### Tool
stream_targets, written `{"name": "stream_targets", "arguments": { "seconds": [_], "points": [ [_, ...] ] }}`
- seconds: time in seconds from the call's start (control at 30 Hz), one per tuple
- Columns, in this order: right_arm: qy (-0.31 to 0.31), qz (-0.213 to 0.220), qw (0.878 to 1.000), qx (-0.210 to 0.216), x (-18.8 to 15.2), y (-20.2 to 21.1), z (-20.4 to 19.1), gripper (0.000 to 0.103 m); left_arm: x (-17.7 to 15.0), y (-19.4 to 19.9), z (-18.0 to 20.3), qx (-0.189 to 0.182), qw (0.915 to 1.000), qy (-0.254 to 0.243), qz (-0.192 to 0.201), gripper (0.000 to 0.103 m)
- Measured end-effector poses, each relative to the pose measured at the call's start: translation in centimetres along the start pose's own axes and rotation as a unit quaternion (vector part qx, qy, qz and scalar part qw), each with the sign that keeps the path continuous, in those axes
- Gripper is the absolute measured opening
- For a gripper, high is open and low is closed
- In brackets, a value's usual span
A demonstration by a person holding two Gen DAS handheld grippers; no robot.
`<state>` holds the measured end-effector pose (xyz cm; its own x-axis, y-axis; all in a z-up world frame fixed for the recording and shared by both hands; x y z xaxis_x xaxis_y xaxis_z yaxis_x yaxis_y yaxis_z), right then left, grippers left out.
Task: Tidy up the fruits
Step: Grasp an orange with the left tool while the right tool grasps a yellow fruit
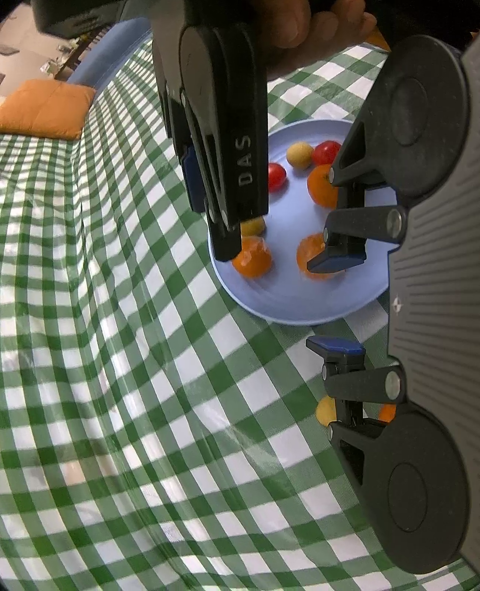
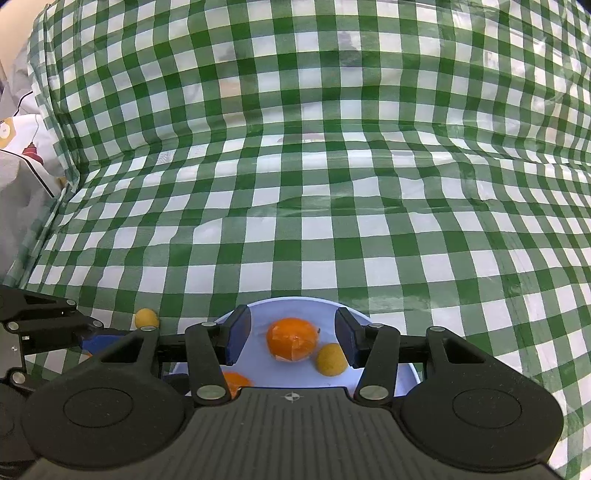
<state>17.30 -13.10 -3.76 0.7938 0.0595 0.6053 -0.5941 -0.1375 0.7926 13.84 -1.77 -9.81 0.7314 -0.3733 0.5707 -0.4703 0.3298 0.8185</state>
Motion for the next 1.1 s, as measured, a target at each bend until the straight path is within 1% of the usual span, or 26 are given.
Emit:
{"name": "stream_targets", "arguments": {
  "seconds": [0.17,0.37,0.5,0.57,0.73,0.83,0.93,0.97,1.03,1.1],
  "points": [
    [0.001,0.000,1.000,0.001,0.1,0.0,-0.4,0.053,-0.4,-0.1,-1.8,0.021,0.9994,0.023,-0.013,0.041],
    [0.002,0.002,1.000,0.006,0.3,0.2,-0.2,0.053,-0.5,0.6,-4.9,0.037,0.9972,0.065,-0.011,0.040],
    [0.002,0.003,1.000,0.010,0.5,0.0,-0.6,0.052,-0.7,1.5,-7.8,0.045,0.9933,0.106,-0.008,0.040],
    [0.001,0.004,1.000,0.014,0.5,0.0,-0.8,0.052,-1.2,1.7,-9.3,0.052,0.9905,0.127,-0.013,0.040],
    [0.002,0.010,1.000,0.028,0.8,0.2,-1.5,0.052,-2.2,1.2,-10.8,0.066,0.9875,0.140,-0.032,0.040],
    [0.002,0.009,0.999,0.040,0.9,0.1,-2.1,0.052,-2.6,0.8,-10.1,0.052,0.9899,0.123,-0.046,0.041],
    [-0.003,0.007,0.998,0.063,1.0,-0.1,-3.1,0.052,-3.4,0.2,-8.2,0.038,0.9943,0.072,-0.069,0.045],
    [-0.005,0.004,0.997,0.072,1.0,-0.2,-3.4,0.052,-3.8,-0.2,-7.7,0.040,0.9946,0.057,-0.077,0.045],
    [-0.006,-0.002,0.996,0.088,1.0,-0.5,-4.2,0.052,-4.4,-0.5,-7.4,0.058,0.9940,0.032,-0.087,0.046],
    [-0.009,-0.011,0.995,0.101,1.0,-1.1,-5.1,0.052,-4.9,-0.8,-7.9,0.064,0.9924,0.038,-0.099,0.046]
  ]
}}
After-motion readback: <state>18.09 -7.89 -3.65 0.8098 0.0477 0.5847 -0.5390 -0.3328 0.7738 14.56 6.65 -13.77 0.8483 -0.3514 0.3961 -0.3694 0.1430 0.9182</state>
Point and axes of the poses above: each gripper's, at about its wrist camera, not at the fingertips, and y roughly against the way its jaws point, z to its right, x to its top, the point moved 7 cm from there along -y, roughly the way its jaws point, and after that the axes turned 1 degree about -y, right-handed, at the moved point
